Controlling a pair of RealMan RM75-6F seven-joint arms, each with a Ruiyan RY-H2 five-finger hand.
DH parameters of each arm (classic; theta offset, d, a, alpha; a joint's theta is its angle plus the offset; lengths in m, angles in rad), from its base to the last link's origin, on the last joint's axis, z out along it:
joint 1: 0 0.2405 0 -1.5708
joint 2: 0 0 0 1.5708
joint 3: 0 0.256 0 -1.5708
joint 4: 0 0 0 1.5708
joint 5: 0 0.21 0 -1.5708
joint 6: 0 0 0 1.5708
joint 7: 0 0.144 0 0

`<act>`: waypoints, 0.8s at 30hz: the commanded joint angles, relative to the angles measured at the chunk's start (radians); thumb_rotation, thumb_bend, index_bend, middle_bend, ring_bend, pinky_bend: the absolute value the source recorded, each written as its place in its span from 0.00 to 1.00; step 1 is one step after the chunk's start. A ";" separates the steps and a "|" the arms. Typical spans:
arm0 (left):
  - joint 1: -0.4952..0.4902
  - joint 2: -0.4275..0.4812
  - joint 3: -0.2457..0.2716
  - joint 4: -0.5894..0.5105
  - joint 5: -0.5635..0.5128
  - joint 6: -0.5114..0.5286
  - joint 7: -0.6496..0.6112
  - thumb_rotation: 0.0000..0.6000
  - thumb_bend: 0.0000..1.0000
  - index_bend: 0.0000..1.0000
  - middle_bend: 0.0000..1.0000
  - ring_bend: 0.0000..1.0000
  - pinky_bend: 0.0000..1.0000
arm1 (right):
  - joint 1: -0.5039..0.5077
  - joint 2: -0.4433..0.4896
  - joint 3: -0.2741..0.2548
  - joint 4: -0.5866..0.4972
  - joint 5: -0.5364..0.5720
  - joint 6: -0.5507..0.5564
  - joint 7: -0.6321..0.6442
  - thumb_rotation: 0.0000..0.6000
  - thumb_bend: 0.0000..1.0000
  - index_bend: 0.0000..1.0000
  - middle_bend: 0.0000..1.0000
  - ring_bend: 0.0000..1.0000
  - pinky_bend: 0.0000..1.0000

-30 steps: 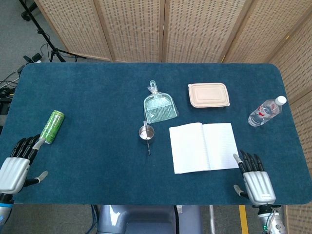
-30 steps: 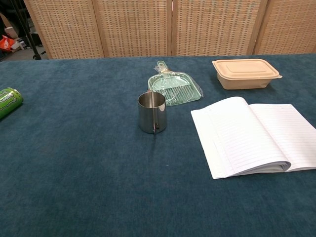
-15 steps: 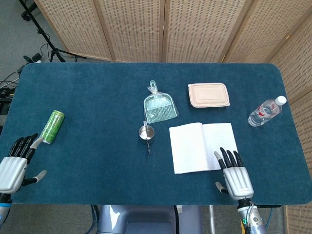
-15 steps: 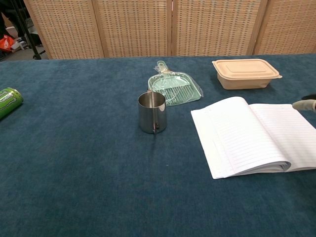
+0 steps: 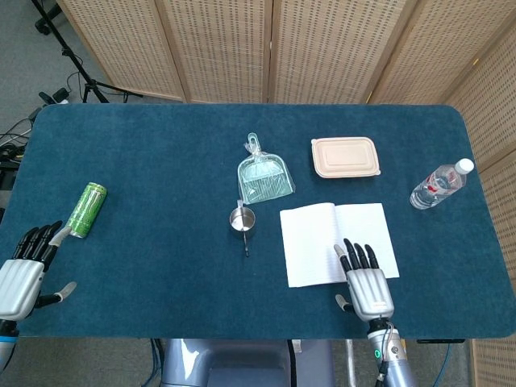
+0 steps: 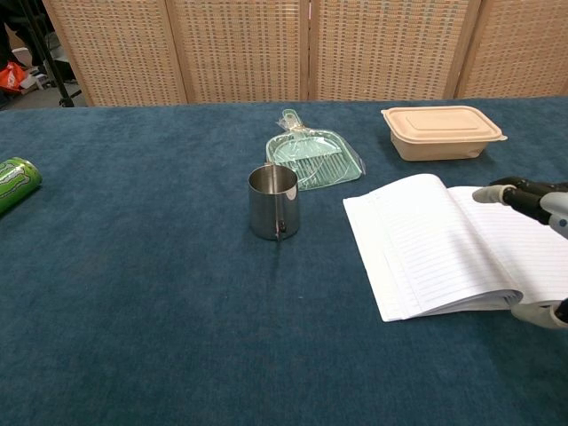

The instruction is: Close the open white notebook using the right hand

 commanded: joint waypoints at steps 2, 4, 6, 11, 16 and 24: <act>0.000 0.000 -0.001 0.000 -0.001 0.000 -0.001 1.00 0.19 0.00 0.00 0.00 0.00 | 0.015 -0.025 0.006 0.010 0.020 0.009 -0.023 1.00 0.26 0.00 0.00 0.00 0.00; 0.000 0.000 -0.001 0.001 -0.002 0.000 -0.001 1.00 0.19 0.00 0.00 0.00 0.00 | 0.023 -0.038 0.010 0.014 0.031 0.015 -0.036 1.00 0.26 0.00 0.00 0.00 0.00; -0.001 0.000 -0.002 0.001 -0.004 -0.001 -0.001 1.00 0.19 0.00 0.00 0.00 0.00 | 0.031 -0.047 0.013 0.016 0.039 0.017 -0.045 1.00 0.26 0.00 0.00 0.00 0.00; -0.003 -0.002 -0.003 0.004 -0.008 -0.006 0.000 1.00 0.19 0.00 0.00 0.00 0.00 | 0.044 -0.072 0.016 0.025 0.070 0.028 -0.066 1.00 0.26 0.00 0.00 0.00 0.00; -0.003 -0.002 -0.003 0.006 -0.009 -0.008 -0.002 1.00 0.19 0.00 0.00 0.00 0.00 | 0.051 -0.092 0.015 0.033 0.085 0.044 -0.077 1.00 0.26 0.00 0.00 0.00 0.00; -0.006 -0.003 -0.001 0.007 -0.007 -0.011 -0.005 1.00 0.19 0.00 0.00 0.00 0.00 | 0.062 -0.125 0.012 0.039 0.113 0.075 -0.111 1.00 0.26 0.00 0.00 0.00 0.00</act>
